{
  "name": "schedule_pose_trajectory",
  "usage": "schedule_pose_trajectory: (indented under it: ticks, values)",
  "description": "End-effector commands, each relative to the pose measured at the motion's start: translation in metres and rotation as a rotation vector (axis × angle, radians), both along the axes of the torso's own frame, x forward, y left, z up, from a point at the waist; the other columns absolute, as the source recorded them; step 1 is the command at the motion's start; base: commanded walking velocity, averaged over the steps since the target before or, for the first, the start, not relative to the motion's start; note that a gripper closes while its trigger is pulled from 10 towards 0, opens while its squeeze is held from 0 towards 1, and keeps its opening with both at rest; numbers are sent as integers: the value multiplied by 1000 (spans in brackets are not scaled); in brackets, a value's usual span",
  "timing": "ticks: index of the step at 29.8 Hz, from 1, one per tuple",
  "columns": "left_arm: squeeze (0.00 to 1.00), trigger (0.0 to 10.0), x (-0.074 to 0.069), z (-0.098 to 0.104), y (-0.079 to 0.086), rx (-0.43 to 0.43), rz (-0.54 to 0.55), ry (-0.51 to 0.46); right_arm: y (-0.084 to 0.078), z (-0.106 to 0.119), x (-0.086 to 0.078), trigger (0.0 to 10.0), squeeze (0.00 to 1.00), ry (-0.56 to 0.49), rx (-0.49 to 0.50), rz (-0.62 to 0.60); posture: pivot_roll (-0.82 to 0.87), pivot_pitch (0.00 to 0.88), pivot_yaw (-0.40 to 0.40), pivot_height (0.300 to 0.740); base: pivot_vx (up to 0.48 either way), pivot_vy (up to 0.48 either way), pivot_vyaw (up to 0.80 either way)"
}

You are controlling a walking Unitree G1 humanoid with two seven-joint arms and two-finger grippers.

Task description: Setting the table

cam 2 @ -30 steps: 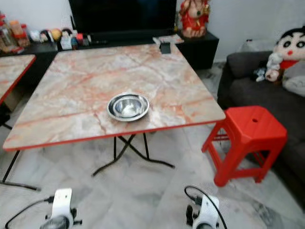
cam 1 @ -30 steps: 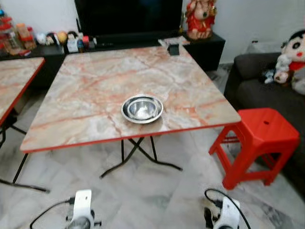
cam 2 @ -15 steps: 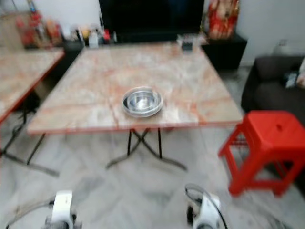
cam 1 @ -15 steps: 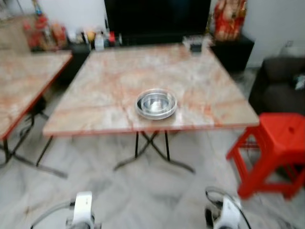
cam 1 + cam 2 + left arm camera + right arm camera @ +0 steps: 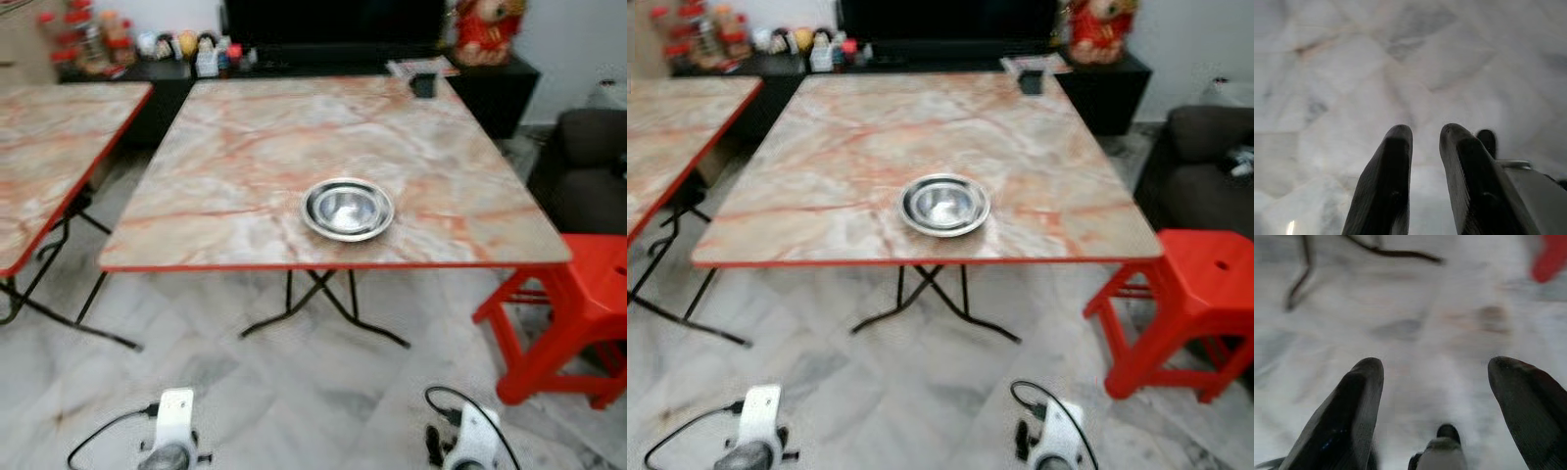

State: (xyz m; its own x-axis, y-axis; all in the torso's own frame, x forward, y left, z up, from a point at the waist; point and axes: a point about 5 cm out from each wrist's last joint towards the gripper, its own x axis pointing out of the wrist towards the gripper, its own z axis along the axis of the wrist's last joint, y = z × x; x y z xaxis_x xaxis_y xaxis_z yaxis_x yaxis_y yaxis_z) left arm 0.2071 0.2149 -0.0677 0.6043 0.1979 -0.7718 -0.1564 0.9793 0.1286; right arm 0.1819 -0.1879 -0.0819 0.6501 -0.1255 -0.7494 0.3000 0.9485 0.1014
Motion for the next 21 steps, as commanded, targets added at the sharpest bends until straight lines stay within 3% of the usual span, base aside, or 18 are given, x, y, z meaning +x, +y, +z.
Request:
schedule_pose_trajectory:
  ticks: [1,21]
  values:
    - [0,10000,-4,-2,-1,7,-4,18,-8,-3,-9,10000,0,26,-11,-22,-44,0,22,740,0,398,0]
    - [0,10000,-9,-4,2,9,27,24,-8,-3,-8,10000,0,28,-19,-11,-31,0,5,740,0,399,92]
